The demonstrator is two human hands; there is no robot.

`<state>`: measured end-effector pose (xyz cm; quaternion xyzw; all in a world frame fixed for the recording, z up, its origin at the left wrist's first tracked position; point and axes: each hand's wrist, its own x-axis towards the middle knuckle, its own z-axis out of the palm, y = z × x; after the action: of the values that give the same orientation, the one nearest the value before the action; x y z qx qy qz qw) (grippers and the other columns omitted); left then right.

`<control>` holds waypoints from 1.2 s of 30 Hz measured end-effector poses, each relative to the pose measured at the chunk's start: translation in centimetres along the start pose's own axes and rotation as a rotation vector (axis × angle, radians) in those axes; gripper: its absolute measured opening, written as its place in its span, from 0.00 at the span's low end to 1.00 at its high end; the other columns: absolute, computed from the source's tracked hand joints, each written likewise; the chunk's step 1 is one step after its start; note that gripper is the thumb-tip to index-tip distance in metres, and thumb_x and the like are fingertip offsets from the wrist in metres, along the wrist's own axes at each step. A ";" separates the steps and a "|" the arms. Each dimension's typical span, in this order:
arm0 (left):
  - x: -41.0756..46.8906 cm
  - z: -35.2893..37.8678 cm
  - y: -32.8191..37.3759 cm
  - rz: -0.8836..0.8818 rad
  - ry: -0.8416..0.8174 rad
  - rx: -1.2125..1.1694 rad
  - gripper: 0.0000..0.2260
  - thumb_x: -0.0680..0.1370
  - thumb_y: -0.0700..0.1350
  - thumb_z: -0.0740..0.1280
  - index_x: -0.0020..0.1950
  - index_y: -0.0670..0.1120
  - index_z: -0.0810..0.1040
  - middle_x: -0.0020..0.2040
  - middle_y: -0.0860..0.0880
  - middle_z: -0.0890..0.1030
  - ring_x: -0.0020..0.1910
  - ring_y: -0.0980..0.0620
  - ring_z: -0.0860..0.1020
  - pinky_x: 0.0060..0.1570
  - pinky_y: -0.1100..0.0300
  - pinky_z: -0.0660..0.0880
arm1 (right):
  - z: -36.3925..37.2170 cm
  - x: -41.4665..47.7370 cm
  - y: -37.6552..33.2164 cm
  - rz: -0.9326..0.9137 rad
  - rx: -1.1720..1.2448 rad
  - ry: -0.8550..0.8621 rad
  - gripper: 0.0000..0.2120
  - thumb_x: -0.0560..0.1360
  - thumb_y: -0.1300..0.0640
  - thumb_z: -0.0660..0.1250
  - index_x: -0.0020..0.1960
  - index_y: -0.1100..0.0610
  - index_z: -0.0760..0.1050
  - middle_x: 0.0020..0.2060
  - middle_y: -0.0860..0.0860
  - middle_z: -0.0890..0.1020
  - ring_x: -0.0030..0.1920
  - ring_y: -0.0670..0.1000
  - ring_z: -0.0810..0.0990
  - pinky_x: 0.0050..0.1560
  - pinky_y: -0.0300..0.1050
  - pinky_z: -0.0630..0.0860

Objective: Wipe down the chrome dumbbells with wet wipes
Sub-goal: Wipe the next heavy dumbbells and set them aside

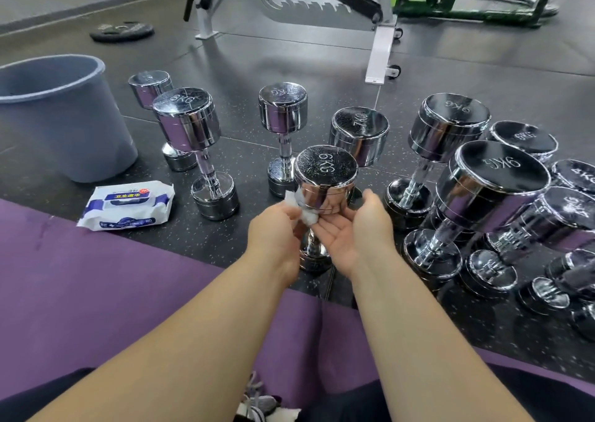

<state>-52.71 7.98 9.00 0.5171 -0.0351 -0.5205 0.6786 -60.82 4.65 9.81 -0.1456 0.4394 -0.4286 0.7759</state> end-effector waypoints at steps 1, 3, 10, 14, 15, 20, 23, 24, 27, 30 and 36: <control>-0.2 -0.2 -0.3 -0.005 -0.047 0.113 0.09 0.77 0.28 0.60 0.45 0.40 0.77 0.39 0.44 0.78 0.36 0.52 0.76 0.39 0.63 0.74 | -0.1 -0.1 -0.2 0.015 0.033 -0.013 0.24 0.83 0.44 0.53 0.58 0.65 0.72 0.45 0.64 0.83 0.48 0.60 0.83 0.52 0.52 0.80; -0.3 -0.6 -0.8 -0.008 -0.081 0.295 0.07 0.78 0.32 0.64 0.48 0.43 0.78 0.41 0.45 0.80 0.35 0.54 0.78 0.38 0.62 0.76 | -0.4 -0.4 -0.6 0.039 0.052 -0.036 0.25 0.83 0.43 0.54 0.62 0.65 0.70 0.49 0.65 0.82 0.54 0.61 0.82 0.57 0.53 0.77; 0.8 0.2 3.1 -0.059 -0.008 0.094 0.08 0.79 0.32 0.56 0.47 0.38 0.73 0.38 0.41 0.78 0.35 0.48 0.78 0.35 0.57 0.80 | -0.9 0.1 -1.8 -0.119 -0.378 0.128 0.23 0.82 0.39 0.52 0.58 0.56 0.73 0.47 0.55 0.80 0.48 0.53 0.79 0.42 0.46 0.76; 2.3 1.1 4.2 0.008 -0.036 0.174 0.08 0.82 0.40 0.57 0.48 0.41 0.75 0.33 0.45 0.76 0.32 0.49 0.76 0.39 0.56 0.79 | -0.9 1.3 -1.9 -0.115 -0.279 0.098 0.20 0.82 0.42 0.52 0.54 0.55 0.75 0.40 0.51 0.82 0.41 0.50 0.80 0.44 0.45 0.75; 2.5 1.4 3.9 0.116 0.000 0.326 0.09 0.81 0.40 0.59 0.44 0.44 0.76 0.34 0.47 0.76 0.34 0.49 0.75 0.40 0.58 0.77 | -0.7 1.5 -2.0 -0.129 -0.249 0.085 0.19 0.82 0.42 0.53 0.51 0.54 0.75 0.36 0.50 0.81 0.37 0.48 0.79 0.42 0.43 0.74; -1.7 1.7 0.0 0.634 0.035 0.721 0.14 0.84 0.45 0.55 0.47 0.50 0.79 0.49 0.57 0.81 0.49 0.53 0.76 0.46 0.73 0.69 | 0.2 3.4 -2.0 -0.178 -0.224 0.088 0.22 0.80 0.40 0.55 0.47 0.55 0.80 0.37 0.52 0.85 0.40 0.54 0.82 0.51 0.50 0.80; -3.5 1.8 -1.6 0.652 -0.014 0.730 0.20 0.85 0.48 0.53 0.77 0.52 0.63 0.75 0.61 0.64 0.71 0.67 0.61 0.69 0.74 0.55 | 0.6 3.3 -1.9 -0.168 -0.202 0.091 0.22 0.80 0.41 0.56 0.46 0.56 0.81 0.40 0.54 0.86 0.43 0.55 0.84 0.54 0.52 0.80; -3.2 1.6 -1.9 0.646 0.014 0.751 0.20 0.85 0.48 0.52 0.78 0.51 0.62 0.76 0.57 0.65 0.73 0.62 0.62 0.71 0.68 0.56 | 0.5 3.1 -1.7 -0.174 -0.197 0.080 0.22 0.80 0.42 0.56 0.44 0.56 0.80 0.38 0.53 0.85 0.40 0.54 0.83 0.49 0.49 0.81; -1.7 1.3 -2.5 0.484 0.135 0.710 0.19 0.84 0.47 0.51 0.69 0.40 0.70 0.67 0.42 0.75 0.67 0.42 0.71 0.67 0.48 0.66 | 0.0 2.7 -1.2 -0.169 -0.189 0.044 0.23 0.81 0.42 0.54 0.45 0.57 0.80 0.35 0.53 0.84 0.31 0.49 0.82 0.32 0.39 0.77; -2.9 1.5 -3.2 0.467 0.112 0.679 0.14 0.83 0.45 0.54 0.60 0.40 0.75 0.53 0.40 0.81 0.50 0.39 0.76 0.52 0.49 0.73 | -0.3 2.1 -1.2 -0.150 -0.207 0.044 0.21 0.81 0.41 0.54 0.46 0.54 0.79 0.41 0.53 0.85 0.34 0.49 0.83 0.36 0.40 0.77; -0.5 0.4 -0.8 0.233 0.183 0.318 0.11 0.72 0.34 0.65 0.48 0.46 0.81 0.43 0.47 0.84 0.41 0.45 0.82 0.46 0.53 0.80 | -0.1 2.0 -1.9 -0.129 -0.229 0.077 0.19 0.82 0.45 0.55 0.45 0.56 0.76 0.32 0.51 0.78 0.33 0.50 0.75 0.36 0.42 0.71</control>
<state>-53.68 8.15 8.88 0.6550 -0.1145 -0.3774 0.6445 -61.44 1.90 9.79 -0.2446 0.5047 -0.4299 0.7076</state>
